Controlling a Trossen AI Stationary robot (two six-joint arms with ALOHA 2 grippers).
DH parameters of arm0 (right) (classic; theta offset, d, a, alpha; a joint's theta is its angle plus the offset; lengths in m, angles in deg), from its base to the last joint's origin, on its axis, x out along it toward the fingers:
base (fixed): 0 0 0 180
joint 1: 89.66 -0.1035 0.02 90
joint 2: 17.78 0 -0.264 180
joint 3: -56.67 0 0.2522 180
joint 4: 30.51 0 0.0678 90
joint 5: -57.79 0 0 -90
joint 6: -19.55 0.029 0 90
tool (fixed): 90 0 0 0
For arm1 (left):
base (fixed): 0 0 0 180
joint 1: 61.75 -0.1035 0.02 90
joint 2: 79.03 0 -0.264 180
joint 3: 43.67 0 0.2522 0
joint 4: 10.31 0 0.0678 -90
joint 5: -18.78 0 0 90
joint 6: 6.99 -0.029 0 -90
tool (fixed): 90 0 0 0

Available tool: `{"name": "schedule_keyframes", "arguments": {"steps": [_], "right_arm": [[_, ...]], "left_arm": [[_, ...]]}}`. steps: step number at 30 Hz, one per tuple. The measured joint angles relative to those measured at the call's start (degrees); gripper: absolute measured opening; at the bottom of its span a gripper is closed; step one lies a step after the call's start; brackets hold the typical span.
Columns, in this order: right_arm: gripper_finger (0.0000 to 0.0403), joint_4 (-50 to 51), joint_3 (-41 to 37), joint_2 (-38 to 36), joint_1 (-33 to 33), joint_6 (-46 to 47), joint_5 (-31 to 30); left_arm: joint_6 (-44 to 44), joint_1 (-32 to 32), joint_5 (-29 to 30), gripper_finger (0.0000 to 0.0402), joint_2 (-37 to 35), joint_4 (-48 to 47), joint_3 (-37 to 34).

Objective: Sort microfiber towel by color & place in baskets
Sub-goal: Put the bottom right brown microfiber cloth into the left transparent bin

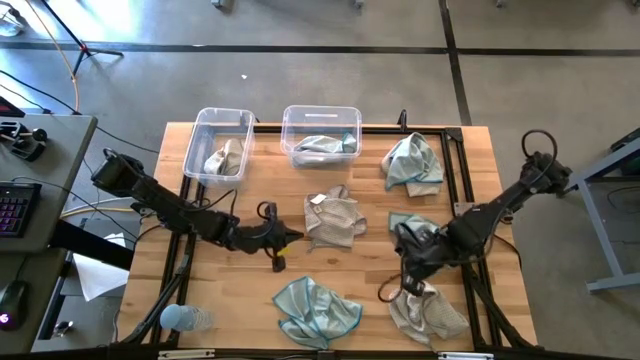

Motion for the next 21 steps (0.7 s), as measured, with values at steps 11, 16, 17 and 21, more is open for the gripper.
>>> {"name": "schedule_keyframes", "arguments": {"steps": [11, 16, 17, 21], "right_arm": [[0.0091, 1.65, -0.07, 1.92, -11.25, 14.35, -0.07], [0.0146, 1.87, -0.07, 6.30, -13.90, 15.19, -5.36], [0.0154, 1.78, -0.07, 7.33, -14.15, 15.17, -5.21], [0.0172, 0.95, -0.09, 11.13, -14.84, 13.28, -1.92]], "left_arm": [[0.06, -0.12, -0.21, 0.0000, -0.02, 0.00, 0.00], [0.08, -0.12, -0.20, 0.0000, -0.02, -0.01, 0.00], [0.06, -0.12, -0.19, 0.0000, -0.02, -0.01, 0.00], [0.10, -0.12, -0.19, 0.0000, -0.02, -0.01, 0.00]]}}
